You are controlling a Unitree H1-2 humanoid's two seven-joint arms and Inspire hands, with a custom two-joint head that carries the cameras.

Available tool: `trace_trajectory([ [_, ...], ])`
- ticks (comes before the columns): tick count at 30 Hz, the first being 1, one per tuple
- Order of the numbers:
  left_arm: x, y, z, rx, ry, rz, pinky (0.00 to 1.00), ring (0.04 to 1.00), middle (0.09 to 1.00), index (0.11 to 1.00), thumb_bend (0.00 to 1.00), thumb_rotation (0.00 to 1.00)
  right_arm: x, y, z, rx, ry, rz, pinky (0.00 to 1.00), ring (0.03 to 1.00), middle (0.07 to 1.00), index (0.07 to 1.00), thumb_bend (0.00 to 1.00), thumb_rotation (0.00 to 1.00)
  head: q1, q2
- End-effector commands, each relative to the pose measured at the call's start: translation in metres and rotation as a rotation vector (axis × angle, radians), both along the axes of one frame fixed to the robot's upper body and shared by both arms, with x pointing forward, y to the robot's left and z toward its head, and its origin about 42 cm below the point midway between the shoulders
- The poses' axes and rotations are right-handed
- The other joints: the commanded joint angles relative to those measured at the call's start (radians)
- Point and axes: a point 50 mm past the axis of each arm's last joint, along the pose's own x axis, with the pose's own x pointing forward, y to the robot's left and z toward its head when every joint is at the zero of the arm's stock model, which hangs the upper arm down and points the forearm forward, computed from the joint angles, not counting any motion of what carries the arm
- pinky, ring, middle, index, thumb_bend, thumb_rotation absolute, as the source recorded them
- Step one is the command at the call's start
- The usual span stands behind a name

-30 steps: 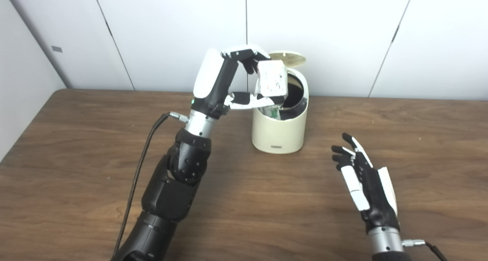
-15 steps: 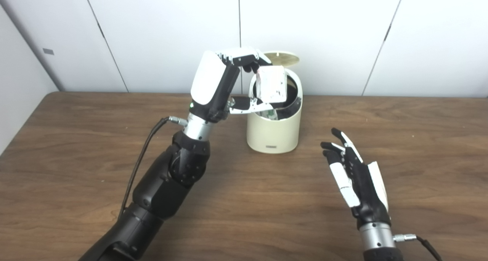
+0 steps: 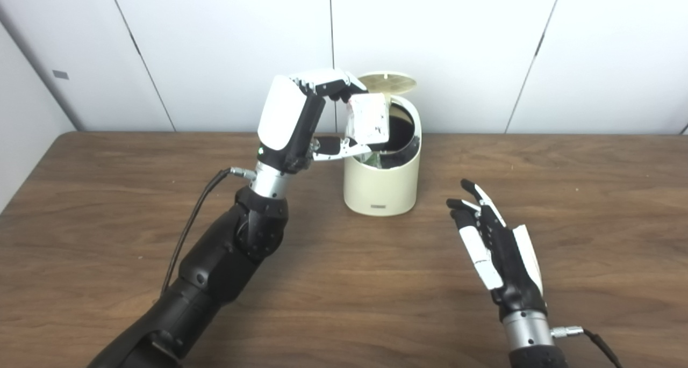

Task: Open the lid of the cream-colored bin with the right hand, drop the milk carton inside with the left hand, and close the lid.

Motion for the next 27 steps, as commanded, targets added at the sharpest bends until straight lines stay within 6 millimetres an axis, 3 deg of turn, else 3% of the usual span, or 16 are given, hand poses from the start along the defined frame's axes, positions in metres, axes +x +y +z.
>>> trace_trajectory([
  [1, 0.010, -0.002, 0.031, -0.043, -0.096, -0.021, 0.42, 0.452, 0.504, 0.464, 0.48, 0.00, 0.000, 0.001, 0.014, 0.009, -0.067, 0.007, 0.78, 0.781, 0.787, 0.906, 0.48, 1.00, -0.001, 0.000],
  [27, 0.014, -0.012, 0.019, -0.040, -0.062, -0.034, 0.41, 0.447, 0.502, 0.469, 0.48, 0.00, 0.001, 0.018, 0.017, -0.032, -0.070, -0.011, 0.80, 0.780, 0.787, 0.912, 0.47, 1.00, -0.059, 0.000],
])
